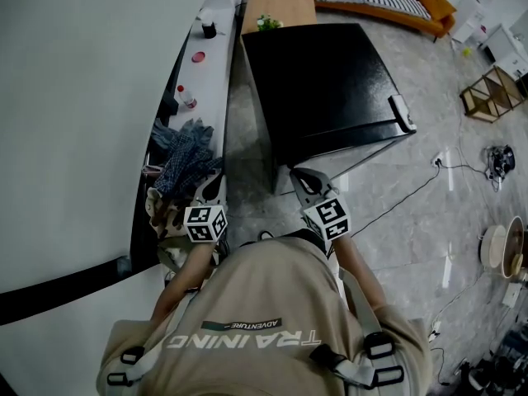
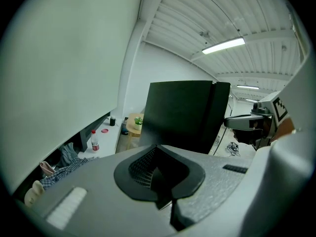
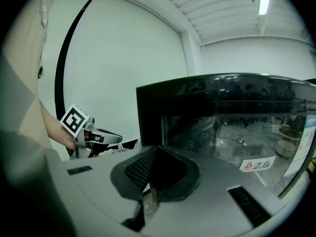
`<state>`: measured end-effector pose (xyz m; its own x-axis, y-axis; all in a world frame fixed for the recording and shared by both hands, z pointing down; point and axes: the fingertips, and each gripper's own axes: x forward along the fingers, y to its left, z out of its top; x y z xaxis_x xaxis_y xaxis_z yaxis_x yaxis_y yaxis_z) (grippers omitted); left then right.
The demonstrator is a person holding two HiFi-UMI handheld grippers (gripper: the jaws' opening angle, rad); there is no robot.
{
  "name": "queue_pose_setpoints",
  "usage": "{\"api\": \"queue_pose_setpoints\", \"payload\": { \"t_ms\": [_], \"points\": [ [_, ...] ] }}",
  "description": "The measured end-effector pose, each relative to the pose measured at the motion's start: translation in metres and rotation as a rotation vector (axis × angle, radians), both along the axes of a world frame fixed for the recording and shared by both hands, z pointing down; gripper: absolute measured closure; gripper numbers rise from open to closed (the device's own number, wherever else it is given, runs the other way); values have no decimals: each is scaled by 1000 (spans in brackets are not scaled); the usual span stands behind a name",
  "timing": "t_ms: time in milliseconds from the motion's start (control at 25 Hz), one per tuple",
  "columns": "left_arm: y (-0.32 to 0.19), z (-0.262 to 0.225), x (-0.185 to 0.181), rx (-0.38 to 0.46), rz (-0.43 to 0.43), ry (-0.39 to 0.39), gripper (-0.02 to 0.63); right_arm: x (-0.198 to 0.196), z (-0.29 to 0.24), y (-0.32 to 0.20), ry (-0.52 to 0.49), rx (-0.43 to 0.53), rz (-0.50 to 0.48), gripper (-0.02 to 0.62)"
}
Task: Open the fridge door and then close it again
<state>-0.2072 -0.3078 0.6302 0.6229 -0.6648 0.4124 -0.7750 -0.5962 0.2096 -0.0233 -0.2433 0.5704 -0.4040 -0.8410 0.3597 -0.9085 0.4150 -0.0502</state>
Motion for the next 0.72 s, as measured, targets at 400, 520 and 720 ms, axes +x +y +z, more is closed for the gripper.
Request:
{"api": "queue_pose_setpoints", "payload": {
  "t_ms": [400, 520, 720],
  "points": [
    [5, 4, 6, -7, -6, 2, 606, 4, 0, 0, -10, -16, 7, 600],
    [8, 5, 7, -11, -12, 4, 606, 10, 1, 3, -16, -22, 22, 600],
    [13, 6, 13, -20, -13, 4, 606, 15, 3, 11, -7, -34, 17, 600]
  ]
}}
